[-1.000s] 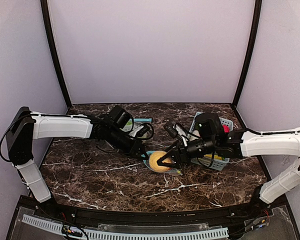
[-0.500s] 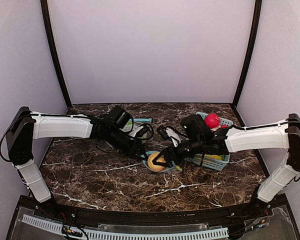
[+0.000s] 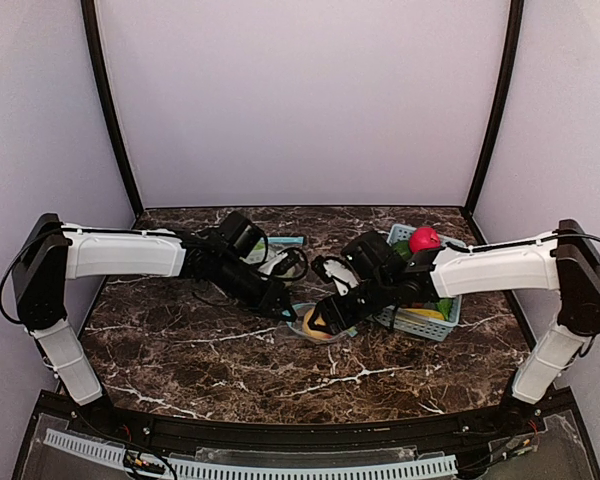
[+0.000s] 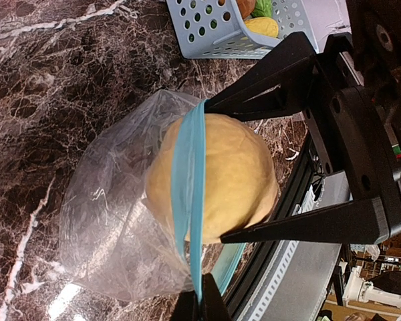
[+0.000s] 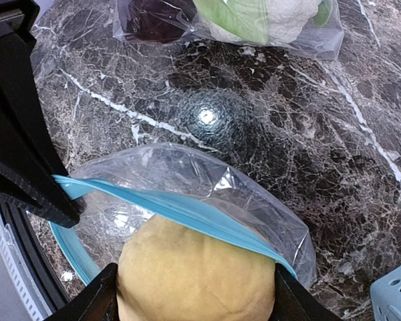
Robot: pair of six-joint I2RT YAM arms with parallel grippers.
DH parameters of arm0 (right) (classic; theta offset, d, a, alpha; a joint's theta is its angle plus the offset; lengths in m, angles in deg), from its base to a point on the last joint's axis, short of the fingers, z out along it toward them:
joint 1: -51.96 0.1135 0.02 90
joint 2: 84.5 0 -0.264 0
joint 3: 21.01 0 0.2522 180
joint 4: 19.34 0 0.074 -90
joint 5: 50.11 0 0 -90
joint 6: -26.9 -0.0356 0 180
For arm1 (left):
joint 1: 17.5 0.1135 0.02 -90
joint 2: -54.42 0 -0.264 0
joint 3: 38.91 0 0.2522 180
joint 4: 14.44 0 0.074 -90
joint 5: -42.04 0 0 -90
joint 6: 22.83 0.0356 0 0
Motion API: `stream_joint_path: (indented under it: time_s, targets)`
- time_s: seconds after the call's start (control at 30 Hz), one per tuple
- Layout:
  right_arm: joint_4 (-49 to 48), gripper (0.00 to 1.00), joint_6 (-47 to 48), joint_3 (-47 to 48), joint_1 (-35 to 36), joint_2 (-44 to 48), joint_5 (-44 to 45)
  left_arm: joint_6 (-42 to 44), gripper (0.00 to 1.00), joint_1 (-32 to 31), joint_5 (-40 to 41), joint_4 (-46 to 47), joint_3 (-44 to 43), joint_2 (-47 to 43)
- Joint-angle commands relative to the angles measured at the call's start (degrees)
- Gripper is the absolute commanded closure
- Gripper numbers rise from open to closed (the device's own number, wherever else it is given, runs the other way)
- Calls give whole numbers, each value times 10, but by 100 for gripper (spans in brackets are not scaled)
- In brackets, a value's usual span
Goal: Place the food in the zip-top bag and seal the zipper
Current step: Place the fake fruit in the zipper food storage bag.
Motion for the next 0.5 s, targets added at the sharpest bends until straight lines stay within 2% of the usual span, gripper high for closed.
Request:
stream_joint_path:
  time_s: [0.0, 0.27, 0.47]
  targets:
    - [90, 63, 9, 27, 15, -20, 85, 6, 99, 1, -1, -3, -22, -17]
    - [171, 62, 0, 57, 24, -45, 178, -1, 99, 1, 4, 3, -39, -40]
    - [151, 59, -3, 59, 24, -37, 148, -16, 99, 1, -14, 20, -20, -40]
